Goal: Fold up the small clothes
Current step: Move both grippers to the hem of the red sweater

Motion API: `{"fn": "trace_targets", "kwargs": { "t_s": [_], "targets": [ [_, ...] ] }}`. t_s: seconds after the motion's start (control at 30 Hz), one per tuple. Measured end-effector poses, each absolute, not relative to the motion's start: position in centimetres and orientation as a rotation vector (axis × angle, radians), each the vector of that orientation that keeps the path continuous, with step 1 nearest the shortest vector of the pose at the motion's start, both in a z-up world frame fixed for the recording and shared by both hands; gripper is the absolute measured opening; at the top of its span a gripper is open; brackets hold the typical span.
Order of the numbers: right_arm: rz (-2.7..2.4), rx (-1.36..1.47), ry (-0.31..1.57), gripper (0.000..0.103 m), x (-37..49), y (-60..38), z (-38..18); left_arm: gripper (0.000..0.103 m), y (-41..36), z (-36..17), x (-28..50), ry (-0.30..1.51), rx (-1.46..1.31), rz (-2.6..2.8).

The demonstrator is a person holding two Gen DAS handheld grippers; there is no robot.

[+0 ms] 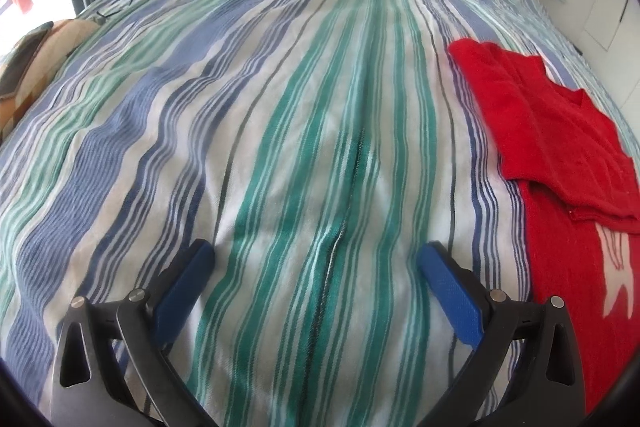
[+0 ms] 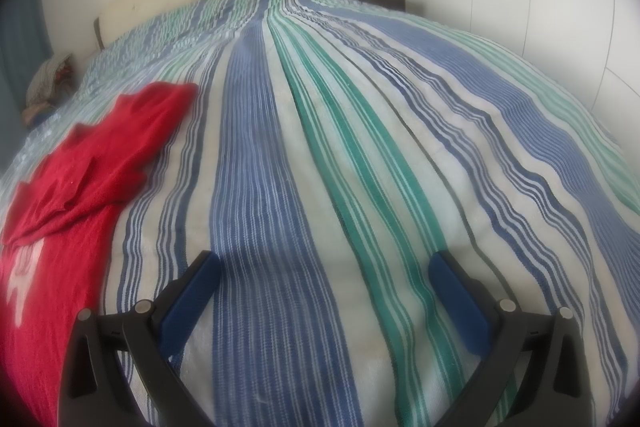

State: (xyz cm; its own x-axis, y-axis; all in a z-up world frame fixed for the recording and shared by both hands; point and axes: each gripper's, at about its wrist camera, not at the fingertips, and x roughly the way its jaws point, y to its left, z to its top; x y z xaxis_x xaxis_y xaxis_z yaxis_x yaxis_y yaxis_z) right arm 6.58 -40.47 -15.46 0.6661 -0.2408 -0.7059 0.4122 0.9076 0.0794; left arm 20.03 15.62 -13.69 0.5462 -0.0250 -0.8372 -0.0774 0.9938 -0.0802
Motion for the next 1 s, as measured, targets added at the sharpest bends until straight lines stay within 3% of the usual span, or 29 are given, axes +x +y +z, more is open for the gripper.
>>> {"fn": "trace_targets", "kwargs": {
  "t_s": [0.3, 0.4, 0.63, 0.83, 1.0],
  "targets": [
    [-0.271, 0.359, 0.79, 0.103, 6.5, -42.4, -14.2, 0.102, 15.8, -2.3, 14.5, 0.77, -0.162, -0.186],
    [-0.268, 0.365, 0.794, 0.103, 5.6, -43.0, -12.2, 0.102, 15.1, -0.8, 12.8, 0.796, -0.126, -0.292],
    [-0.125, 0.362, 0.84, 0.103, 1.2, -40.3, -7.5, 0.102, 12.4, -8.2, 8.2, 0.975, -0.185, -0.357],
    [-0.064, 0.339, 0.892, 0.103, -3.0, -36.9, -8.6, 0.102, 11.7, -11.8, 10.1, 0.965, 0.031, -0.093],
    [-0.04, 0.303, 0.884, 0.103, -4.9, -34.1, -9.4, 0.103, 13.8, -14.1, 11.4, 1.039, 0.003, -0.085]
  ]
}}
